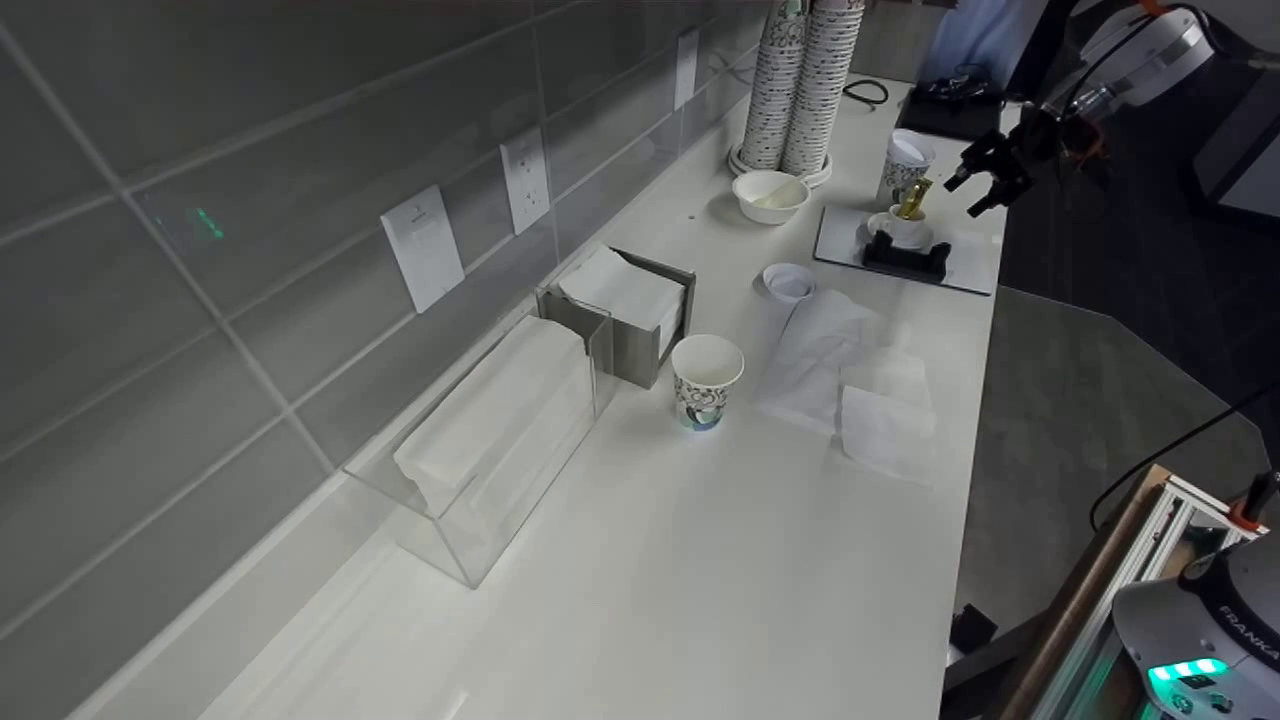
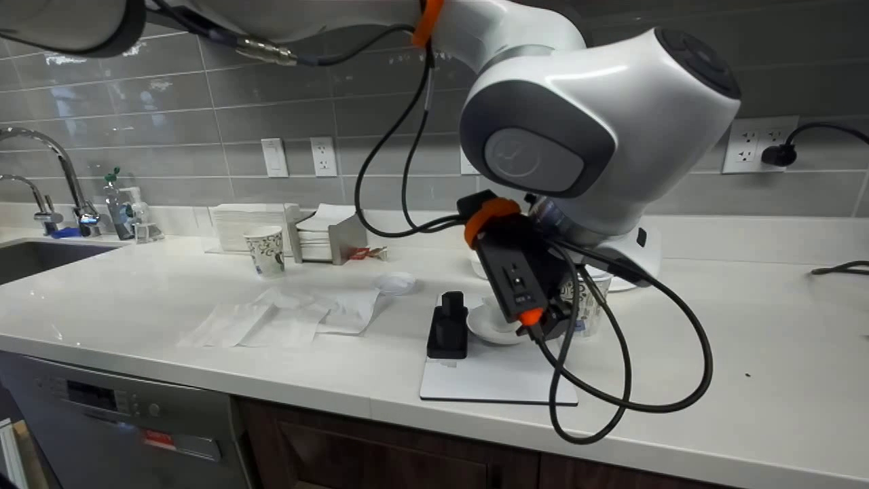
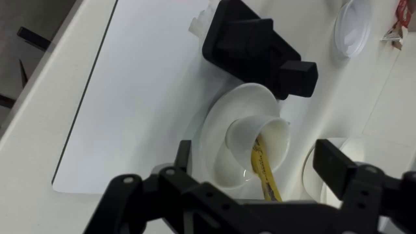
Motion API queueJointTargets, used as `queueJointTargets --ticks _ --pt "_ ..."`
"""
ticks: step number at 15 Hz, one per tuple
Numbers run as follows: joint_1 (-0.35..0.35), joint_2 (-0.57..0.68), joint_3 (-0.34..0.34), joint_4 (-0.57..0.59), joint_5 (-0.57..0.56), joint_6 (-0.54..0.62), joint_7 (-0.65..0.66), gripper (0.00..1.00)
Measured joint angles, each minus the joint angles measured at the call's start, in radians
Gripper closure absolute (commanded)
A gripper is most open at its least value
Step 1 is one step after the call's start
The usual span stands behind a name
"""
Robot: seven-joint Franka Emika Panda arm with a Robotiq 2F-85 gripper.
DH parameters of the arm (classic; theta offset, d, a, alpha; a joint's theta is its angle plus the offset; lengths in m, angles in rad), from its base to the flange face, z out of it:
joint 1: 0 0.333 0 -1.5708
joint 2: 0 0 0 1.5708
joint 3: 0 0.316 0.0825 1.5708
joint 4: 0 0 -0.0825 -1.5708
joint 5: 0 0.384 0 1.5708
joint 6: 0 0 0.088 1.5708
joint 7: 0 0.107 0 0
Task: Put the plate with the mug on it onto the paper towel
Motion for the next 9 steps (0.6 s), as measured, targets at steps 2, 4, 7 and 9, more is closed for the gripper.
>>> queueJointTargets --ticks 2,4,7,9 --pt "-0.022 0.040 0.026 0.047 -0.001 0.000 -0.001 0.42" --pt "-0.036 0.081 0.044 0.093 -0.003 0.000 -0.001 0.51" --pt "-0.051 0.139 0.062 0.157 -0.008 -0.001 0.007 0.49" --pt "-0.061 0.172 0.071 0.196 -0.015 -0.002 0.020 0.50"
